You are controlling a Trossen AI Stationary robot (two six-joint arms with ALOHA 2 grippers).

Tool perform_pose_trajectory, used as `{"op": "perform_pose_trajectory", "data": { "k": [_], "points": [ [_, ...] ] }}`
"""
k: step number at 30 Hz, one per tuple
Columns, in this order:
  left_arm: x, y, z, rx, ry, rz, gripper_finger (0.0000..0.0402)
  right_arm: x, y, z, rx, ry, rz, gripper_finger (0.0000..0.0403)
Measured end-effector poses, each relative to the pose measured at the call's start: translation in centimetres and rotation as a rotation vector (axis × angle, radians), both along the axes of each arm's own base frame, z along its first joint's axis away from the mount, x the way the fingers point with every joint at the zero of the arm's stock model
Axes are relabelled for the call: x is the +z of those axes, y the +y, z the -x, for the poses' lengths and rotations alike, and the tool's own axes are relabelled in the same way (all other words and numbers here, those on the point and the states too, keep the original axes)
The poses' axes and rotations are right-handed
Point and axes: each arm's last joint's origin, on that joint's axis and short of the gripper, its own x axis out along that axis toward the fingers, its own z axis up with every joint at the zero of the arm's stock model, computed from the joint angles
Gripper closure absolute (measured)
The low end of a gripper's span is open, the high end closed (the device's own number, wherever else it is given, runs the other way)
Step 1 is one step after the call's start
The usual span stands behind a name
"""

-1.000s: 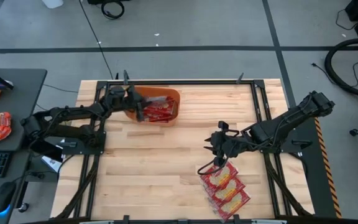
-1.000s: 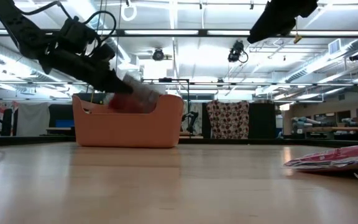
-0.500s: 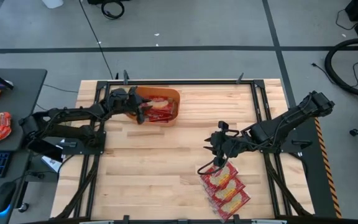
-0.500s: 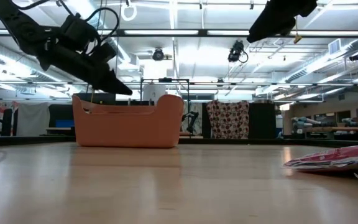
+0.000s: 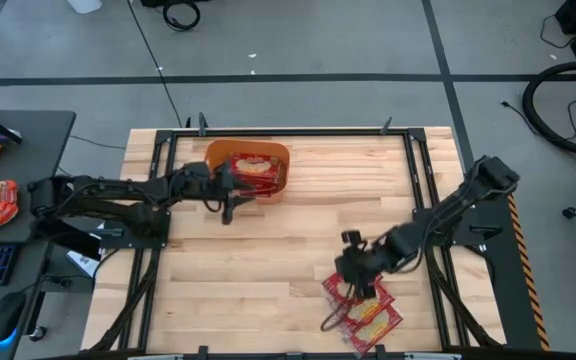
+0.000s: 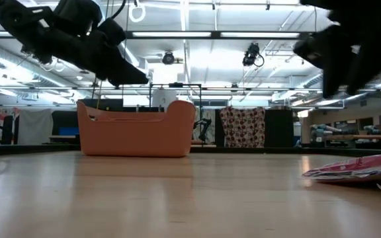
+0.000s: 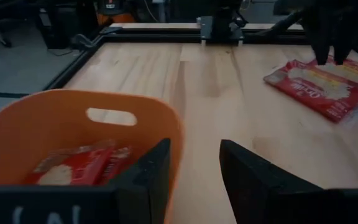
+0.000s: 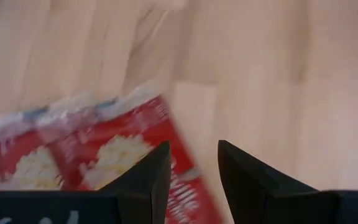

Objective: Sort popcorn bags into baskets
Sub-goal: Put the popcorn bag into the orange bin

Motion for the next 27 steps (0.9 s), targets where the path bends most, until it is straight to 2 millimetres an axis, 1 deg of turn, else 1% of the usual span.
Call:
{"op": "perform_pose_trajectory", "data": {
  "k": [3, 6, 11, 14, 18, 23, 27],
  "points": [
    [0.0, -1.0, -0.2, 0.006, -0.002, 0.023, 0.0260, -1.3, 1.7, 0.4, 0.005, 0.038, -0.005, 0.0265],
    [-0.1, -1.6, -0.4, 0.010, 0.005, 0.028, 0.0260, -2.0, 3.4, 1.2, 0.013, 0.033, 0.003, 0.0265],
    [-0.4, -2.3, -0.3, 0.020, 0.042, 0.021, 0.0260, -3.3, 6.5, 3.4, 0.044, -0.027, 0.127, 0.0265],
    [-0.4, -2.4, -0.3, 0.025, 0.049, 0.017, 0.0260, -4.7, 7.8, 4.3, 0.059, -0.047, 0.202, 0.0265],
    [-0.4, -2.3, -0.3, 0.033, 0.050, 0.015, 0.0260, -6.1, 8.9, 5.1, 0.033, -0.048, 0.227, 0.0265],
    [-0.5, -2.3, -0.3, 0.036, 0.049, 0.025, 0.0260, -5.9, 9.4, 5.8, -0.032, -0.066, 0.171, 0.0265],
    [-0.5, -2.3, -0.3, 0.039, 0.049, 0.033, 0.0260, -5.5, 9.9, 6.2, -0.042, -0.084, 0.150, 0.0265]
  ]
}}
